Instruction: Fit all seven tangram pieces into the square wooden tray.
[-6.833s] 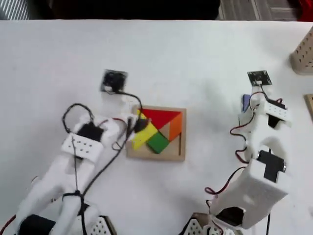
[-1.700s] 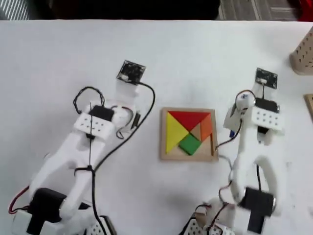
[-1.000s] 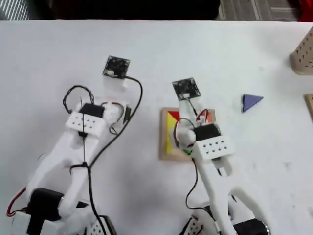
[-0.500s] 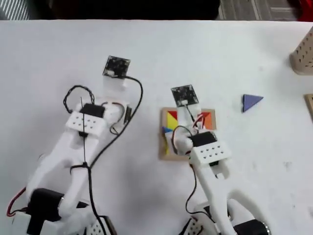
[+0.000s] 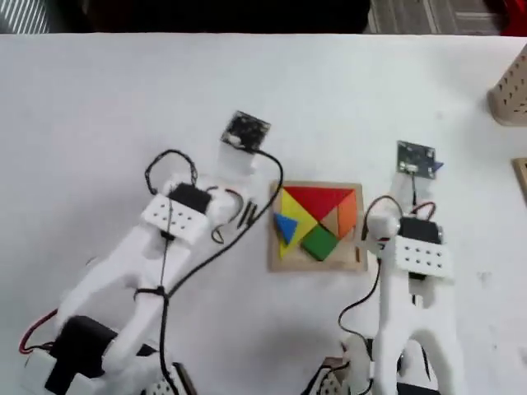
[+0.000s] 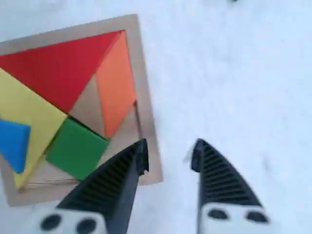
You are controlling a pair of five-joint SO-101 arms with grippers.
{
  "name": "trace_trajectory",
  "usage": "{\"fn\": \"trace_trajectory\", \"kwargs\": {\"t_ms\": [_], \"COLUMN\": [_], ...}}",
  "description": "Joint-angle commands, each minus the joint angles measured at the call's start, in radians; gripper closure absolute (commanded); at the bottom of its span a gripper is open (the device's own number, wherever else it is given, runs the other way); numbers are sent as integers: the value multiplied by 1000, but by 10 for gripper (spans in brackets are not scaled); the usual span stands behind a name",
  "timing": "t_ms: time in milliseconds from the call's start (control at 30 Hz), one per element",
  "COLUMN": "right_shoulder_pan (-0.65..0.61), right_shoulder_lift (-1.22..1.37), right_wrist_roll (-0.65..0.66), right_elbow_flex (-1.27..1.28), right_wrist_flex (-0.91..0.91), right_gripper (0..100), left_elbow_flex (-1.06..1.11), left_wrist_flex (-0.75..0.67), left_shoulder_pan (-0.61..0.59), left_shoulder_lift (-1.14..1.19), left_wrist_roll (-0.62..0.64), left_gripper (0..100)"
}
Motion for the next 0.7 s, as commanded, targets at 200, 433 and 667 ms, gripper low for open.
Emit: {"fn": "trace_trajectory", "kwargs": {"t_ms": [200,433,667], "right_shoulder_pan": [134,134,134], "right_shoulder_lift": [-25,-24,-24], "right_wrist_roll": [133,133,133], "right_elbow_flex": [54,72,72], "right_wrist_flex": [1,-33,-33], "right_gripper": [952,950,950], "left_elbow_flex": [68,77,48], "left_wrist_flex": [-153,-206,-206], "left_shoulder_pan": [162,245,240], "left_shoulder_lift": [-47,-39,8], "left_wrist_roll": [-133,-295,-646], "left_gripper": [748,748,750]}}
